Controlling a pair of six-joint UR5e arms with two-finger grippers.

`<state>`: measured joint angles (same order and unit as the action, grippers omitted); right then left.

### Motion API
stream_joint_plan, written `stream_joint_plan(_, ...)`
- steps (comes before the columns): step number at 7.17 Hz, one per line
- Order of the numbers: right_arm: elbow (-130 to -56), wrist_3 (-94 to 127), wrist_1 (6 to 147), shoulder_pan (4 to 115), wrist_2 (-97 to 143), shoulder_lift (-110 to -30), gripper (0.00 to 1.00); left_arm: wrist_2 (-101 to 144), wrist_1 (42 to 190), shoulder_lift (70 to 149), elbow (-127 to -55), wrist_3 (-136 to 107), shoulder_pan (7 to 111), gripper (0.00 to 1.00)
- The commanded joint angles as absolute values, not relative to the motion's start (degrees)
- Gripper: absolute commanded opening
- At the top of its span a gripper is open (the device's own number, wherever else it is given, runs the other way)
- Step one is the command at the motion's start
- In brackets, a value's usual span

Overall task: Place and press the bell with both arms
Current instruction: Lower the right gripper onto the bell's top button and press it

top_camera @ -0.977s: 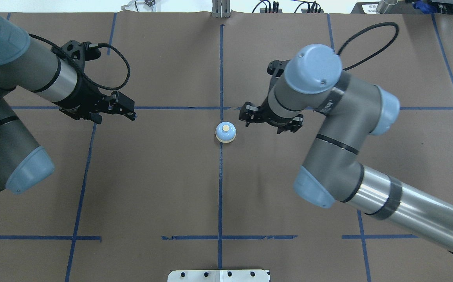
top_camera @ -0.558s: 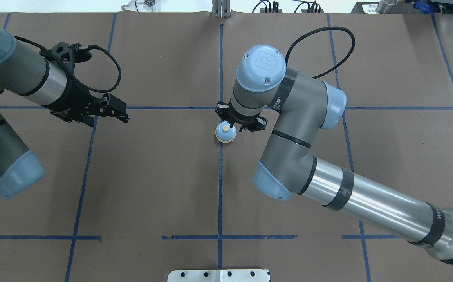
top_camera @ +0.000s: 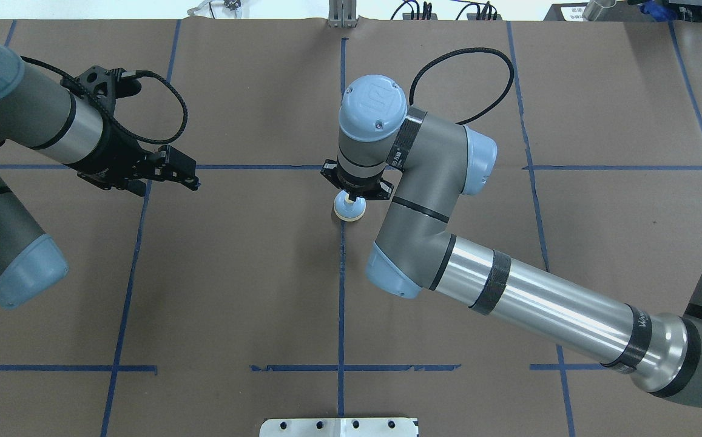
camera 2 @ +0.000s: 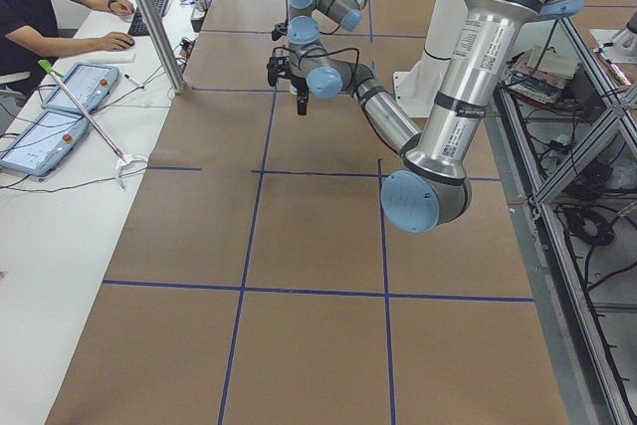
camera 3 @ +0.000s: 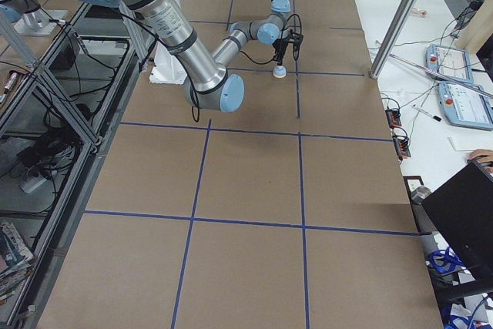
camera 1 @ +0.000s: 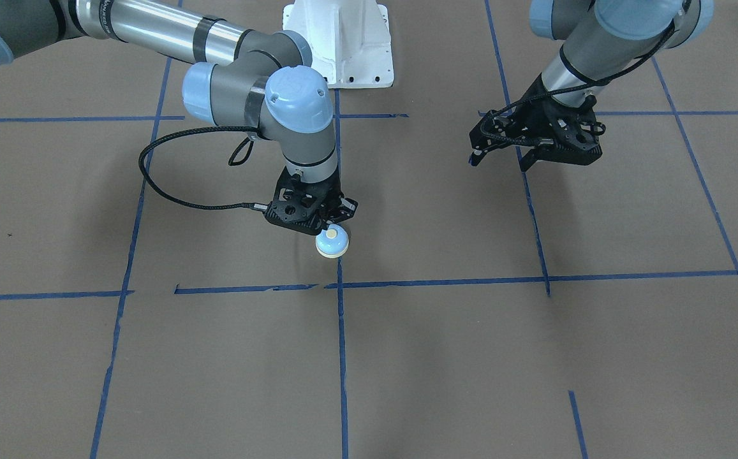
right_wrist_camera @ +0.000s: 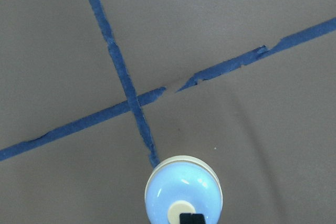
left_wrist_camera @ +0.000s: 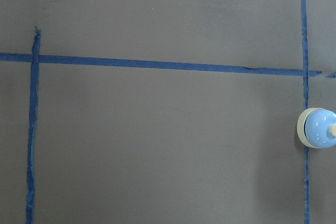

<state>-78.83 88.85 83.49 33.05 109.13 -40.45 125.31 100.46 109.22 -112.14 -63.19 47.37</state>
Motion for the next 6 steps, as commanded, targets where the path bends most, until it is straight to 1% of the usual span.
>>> stream_joint_plan(1, -75.9, 88.9, 80.3, 33.1, 109.1, -39.9, 0.0, 125.2, 100.5, 109.2, -112.2, -63.3, 47.4, 1.0)
stream_joint_plan(4, -74.8, 89.0, 80.2, 33.0, 109.1, -39.8, 0.0, 125.3, 100.5, 109.2, -112.5, -63.5, 47.4, 1.0)
stream_joint_plan(6, -76.4, 89.2, 80.2, 33.7, 109.9, -38.5, 0.0, 125.2, 100.5, 109.2, -112.5, -63.5, 47.4, 1.0)
